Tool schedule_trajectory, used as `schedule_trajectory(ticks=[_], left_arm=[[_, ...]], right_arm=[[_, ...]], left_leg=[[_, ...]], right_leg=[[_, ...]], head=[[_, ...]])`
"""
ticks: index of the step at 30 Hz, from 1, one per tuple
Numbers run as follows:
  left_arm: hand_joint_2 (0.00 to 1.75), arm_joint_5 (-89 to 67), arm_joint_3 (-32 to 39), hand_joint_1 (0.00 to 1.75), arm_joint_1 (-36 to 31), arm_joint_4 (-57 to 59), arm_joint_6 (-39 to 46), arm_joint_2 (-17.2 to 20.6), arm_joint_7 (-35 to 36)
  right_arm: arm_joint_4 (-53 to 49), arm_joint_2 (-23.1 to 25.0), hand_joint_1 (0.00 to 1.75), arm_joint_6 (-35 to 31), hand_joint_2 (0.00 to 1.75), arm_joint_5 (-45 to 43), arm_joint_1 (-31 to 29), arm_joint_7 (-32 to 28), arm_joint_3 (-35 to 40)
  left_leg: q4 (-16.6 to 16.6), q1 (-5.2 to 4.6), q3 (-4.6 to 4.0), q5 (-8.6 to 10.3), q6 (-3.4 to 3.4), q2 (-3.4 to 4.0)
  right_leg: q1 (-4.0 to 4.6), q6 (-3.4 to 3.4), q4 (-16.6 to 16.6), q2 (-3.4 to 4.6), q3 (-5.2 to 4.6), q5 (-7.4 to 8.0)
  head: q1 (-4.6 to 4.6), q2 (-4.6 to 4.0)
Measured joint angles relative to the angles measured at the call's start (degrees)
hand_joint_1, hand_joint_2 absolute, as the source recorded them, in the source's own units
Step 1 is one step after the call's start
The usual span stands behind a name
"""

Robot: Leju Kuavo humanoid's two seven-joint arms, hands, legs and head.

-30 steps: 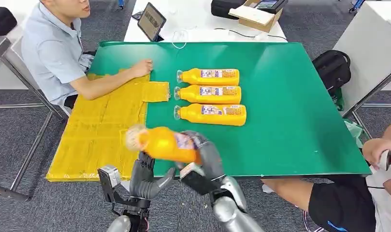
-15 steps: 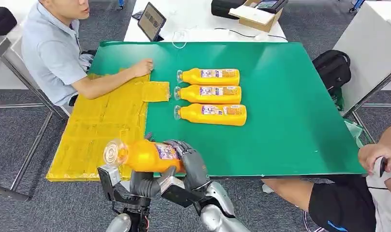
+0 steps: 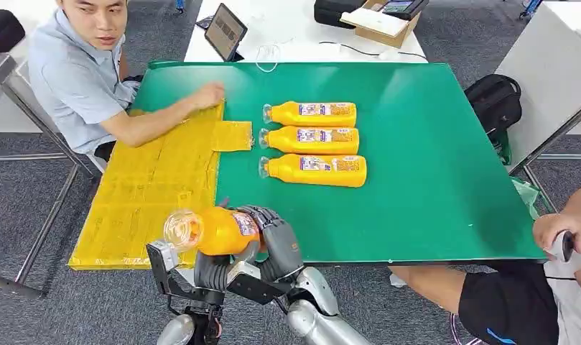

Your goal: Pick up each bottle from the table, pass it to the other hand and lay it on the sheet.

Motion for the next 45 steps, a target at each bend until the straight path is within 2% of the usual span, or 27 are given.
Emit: schedule_trajectory(ticks=[1, 2, 3, 18, 25, 33, 39, 42, 44, 45], left_arm=[[1.75, 0.9, 0.2, 1.75, 0.0, 0.1, -0.6, 0.0, -0.1], [1.75, 1.9, 0.6, 1.75, 0.0, 0.1, -1.3, 0.0, -0.3], [1.75, 2.4, 0.9, 1.75, 0.0, 0.1, -1.9, 0.0, -0.5], [1.75, 3.1, 2.6, 1.75, 0.5, -2.1, -3.6, 0.0, -1.2], [1.75, 6.0, 4.4, 1.75, 0.1, -2.2, -4.2, 0.5, -0.2], [1.75, -1.5, 12.5, 1.75, -3.8, 0.2, 5.9, 3.1, -2.3], [1.75, -6.4, 17.0, 1.75, -7.3, 2.2, 9.3, 4.7, -3.8], [1.75, -16.8, 17.9, 1.75, -9.4, 3.9, 18.4, 5.4, -4.8], [1.75, -29.0, 18.0, 1.75, -12.2, 7.5, 26.5, 6.3, -3.3], [1.75, -32.7, 18.1, 1.75, -13.3, 8.8, 27.7, 6.6, -2.2]], right_arm=[[0.3, 0.2, 0.00, 0.4, 1.75, -0.6, -0.2, -0.1, 0.0], [0.6, 0.3, 0.00, 0.8, 1.75, -1.1, -0.3, -0.2, 0.1], [0.9, 0.5, 0.00, 1.2, 0.00, -1.7, -0.4, -0.3, 0.2], [0.0, -0.2, 0.00, 2.7, 0.00, -4.9, 1.7, -0.2, -0.2], [-8.6, -2.6, 0.00, -0.9, 0.00, -3.2, 7.1, -2.4, -1.6], [-22.4, -6.2, 0.00, -7.9, 0.00, -0.2, 16.0, -5.1, -6.8], [-28.6, -7.0, 0.00, -10.9, 0.00, -1.8, 18.9, -6.7, -11.7], [-30.3, -6.8, 0.00, -11.0, 0.00, -3.0, 19.7, -7.3, -14.3], [-31.2, -6.6, 0.00, -11.0, 0.00, -3.2, 20.0, -7.3, -16.0], [-31.4, -6.6, 0.00, -11.0, 0.00, -3.2, 20.1, -7.4, -16.4]], left_leg=[[0.0, 0.00, 0.00, 0.00, 0.00, 0.01], [0.0, 0.00, 0.01, 0.00, 0.00, 0.01], [0.0, 0.01, 0.01, 0.00, 0.00, 0.01], [0.0, 0.00, -0.01, 0.00, 0.00, 0.01], [0.0, 0.00, -0.02, -0.01, 0.00, 0.00], [0.0, 0.01, -0.03, 0.00, 0.00, -0.01], [0.0, 0.01, -0.03, 0.01, 0.00, 0.00], [0.0, 0.00, -0.03, 0.01, 0.00, -0.01], [0.0, 0.00, -0.03, 0.01, 0.00, -0.05], [0.0, 0.00, -0.02, 0.01, 0.00, -0.04]], right_leg=[[0.01, 0.00, 0.0, 0.00, -0.01, 0.00], [0.01, 0.00, 0.0, 0.01, -0.02, 0.00], [0.01, 0.00, 0.0, 0.01, -0.02, 0.00], [0.00, 0.00, 0.0, 0.00, -0.04, 0.00], [0.00, 0.00, 0.0, 0.00, -0.05, -0.01], [0.01, -0.01, 0.0, -0.01, -0.06, -0.01], [0.00, -0.01, 0.0, 0.00, -0.04, 0.00], [0.00, 0.00, 0.0, -0.01, -0.05, 0.00], [0.00, 0.00, 0.0, -0.03, -0.03, 0.00], [0.00, 0.00, 0.0, -0.03, -0.03, 0.01]], head=[[0.00, 0.00], [-0.02, 0.00], [-0.02, 0.00], [-0.02, 0.00], [0.00, 0.00], [0.00, 0.00], [0.00, 0.00], [0.00, 0.00], [0.00, 0.00], [0.00, 0.00]])
